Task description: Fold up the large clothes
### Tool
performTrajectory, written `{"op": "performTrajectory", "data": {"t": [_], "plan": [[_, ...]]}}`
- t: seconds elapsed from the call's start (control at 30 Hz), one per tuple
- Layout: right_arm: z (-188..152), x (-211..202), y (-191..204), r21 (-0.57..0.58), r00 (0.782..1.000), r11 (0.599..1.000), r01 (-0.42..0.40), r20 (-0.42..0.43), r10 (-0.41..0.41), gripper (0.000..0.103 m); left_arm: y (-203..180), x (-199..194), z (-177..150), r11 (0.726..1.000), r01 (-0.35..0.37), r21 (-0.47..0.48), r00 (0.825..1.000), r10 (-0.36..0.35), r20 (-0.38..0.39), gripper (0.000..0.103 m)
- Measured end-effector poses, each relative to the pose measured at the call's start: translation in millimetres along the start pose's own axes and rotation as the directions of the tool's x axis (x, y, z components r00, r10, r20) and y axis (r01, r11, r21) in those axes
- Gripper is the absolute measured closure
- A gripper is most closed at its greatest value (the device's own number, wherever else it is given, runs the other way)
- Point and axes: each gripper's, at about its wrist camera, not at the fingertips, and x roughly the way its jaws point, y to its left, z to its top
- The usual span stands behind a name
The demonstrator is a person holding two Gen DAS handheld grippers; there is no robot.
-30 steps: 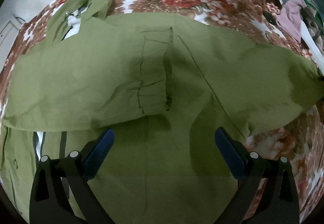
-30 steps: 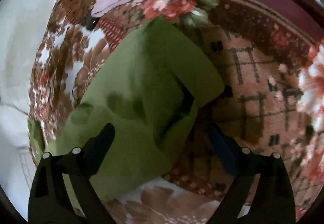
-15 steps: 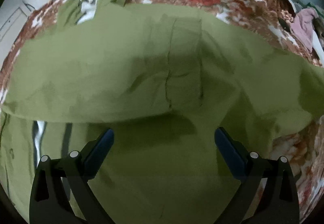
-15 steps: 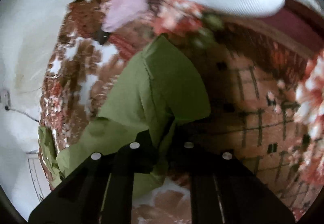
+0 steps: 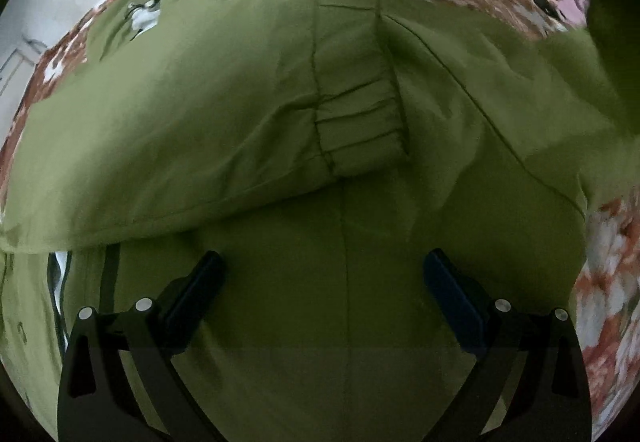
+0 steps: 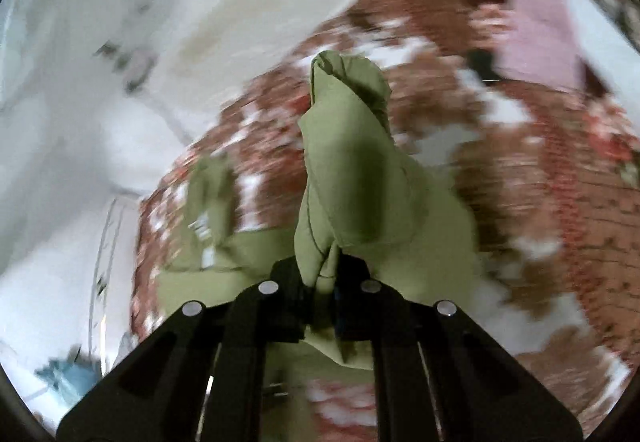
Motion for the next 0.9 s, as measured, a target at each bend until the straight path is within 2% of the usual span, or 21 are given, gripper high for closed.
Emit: {"op": "performTrajectory", "data": {"t": [0.17,0.23,0.37,0.47,0.63,0.77,0.9], "plan": [[-17,52,118,-0.121,0.995,0.988,-0.094,-0.05,0.088,0.094,2,-5,2,0.988,0.067,0.138,0.998,-0.064,-0.024,0.005],[-26,72,154,-0.145,0.992,0.983,-0.111,-0.07,0.102,0.094,6,-11,-1,0.981,0.09,0.172,0.996,-0.086,-0.029,0.005],[-45,115,221,-0.195,0.985,0.97,-0.144,-0.123,0.122,0.094,31,-42,-13,0.971,0.091,0.221,0.994,-0.103,0.042,0.005],[-63,141,259,-0.223,0.978,0.962,-0.159,-0.165,0.124,0.094,65,-63,-23,0.969,0.08,0.232,0.99,-0.103,0.092,0.005],[-101,201,318,-0.269,0.964,0.949,-0.163,-0.246,0.096,0.094,141,-70,-40,0.986,0.081,0.147,0.992,-0.094,0.084,0.005],[-138,252,345,-0.284,0.952,0.947,-0.149,-0.3,0.06,0.094,212,-69,-53,0.998,0.052,0.026,0.996,-0.054,0.07,0.005],[-171,296,365,-0.292,0.938,0.946,-0.138,-0.346,0.03,0.094,279,-68,-68,0.993,0.05,-0.109,0.997,-0.043,0.065,0.005]]}}
